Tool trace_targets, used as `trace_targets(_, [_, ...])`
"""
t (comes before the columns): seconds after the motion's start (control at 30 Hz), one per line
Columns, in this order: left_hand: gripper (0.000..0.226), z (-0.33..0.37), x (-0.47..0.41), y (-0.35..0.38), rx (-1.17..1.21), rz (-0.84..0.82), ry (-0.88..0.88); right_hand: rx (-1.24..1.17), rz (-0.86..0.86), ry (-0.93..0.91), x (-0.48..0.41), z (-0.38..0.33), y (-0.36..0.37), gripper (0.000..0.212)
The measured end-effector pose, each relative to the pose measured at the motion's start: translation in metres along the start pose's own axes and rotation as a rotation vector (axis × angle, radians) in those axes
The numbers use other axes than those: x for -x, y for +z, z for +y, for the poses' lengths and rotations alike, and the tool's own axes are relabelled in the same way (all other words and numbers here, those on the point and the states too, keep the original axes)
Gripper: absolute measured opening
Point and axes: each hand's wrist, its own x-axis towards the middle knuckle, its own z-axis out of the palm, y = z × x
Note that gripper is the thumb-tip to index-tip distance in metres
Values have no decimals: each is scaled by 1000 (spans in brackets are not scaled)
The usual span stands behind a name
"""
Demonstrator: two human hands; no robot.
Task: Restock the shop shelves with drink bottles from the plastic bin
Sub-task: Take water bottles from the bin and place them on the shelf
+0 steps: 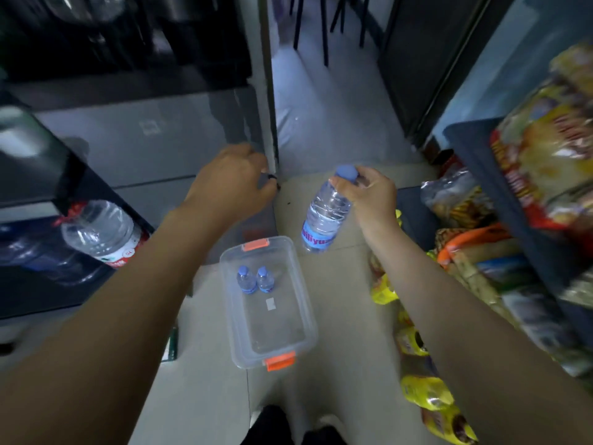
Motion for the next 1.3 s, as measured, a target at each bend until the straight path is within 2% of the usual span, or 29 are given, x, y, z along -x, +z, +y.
trace_targets(0.1, [59, 41, -13, -67, 0, 21, 32, -12, 45, -21, 10, -81, -31, 23])
trace_targets(0.23, [39, 88, -30, -148, 40, 38, 107, -49, 103, -98, 35, -187, -70, 25])
trace_targets(0.37, [37, 128, -45, -211, 39, 59, 234, -54, 180, -212, 70, -271, -112, 14])
trace_targets(0.57, [31, 189, -51, -280, 148, 111, 488, -44, 461, -371, 133, -372, -158, 18])
trace_targets(0.63, [31, 209, -51, -296, 156, 123, 576, -41, 540, -382, 153, -395, -171, 20])
trace_targets(0.8, [30, 259, -51, -327, 184, 105, 727, -49, 697, -434, 198, -435, -205, 7])
trace_targets(0.97, [28, 316, -56, -342, 239, 81, 843, -4, 813, -456, 228, -458, -246, 16])
trace_targets(1.07, [26, 354, -62, -346, 238, 62, 890, 33, 857, -460, 235, -469, -275, 14])
trace_targets(1.2, [30, 402, -76, -345, 246, 55, 918, 63, 877, -448, 229, -475, -319, 22])
trace_targets(1.3, [31, 428, -86, -333, 251, 31, 916, 61, 864, -436, 216, -469, -346, 14])
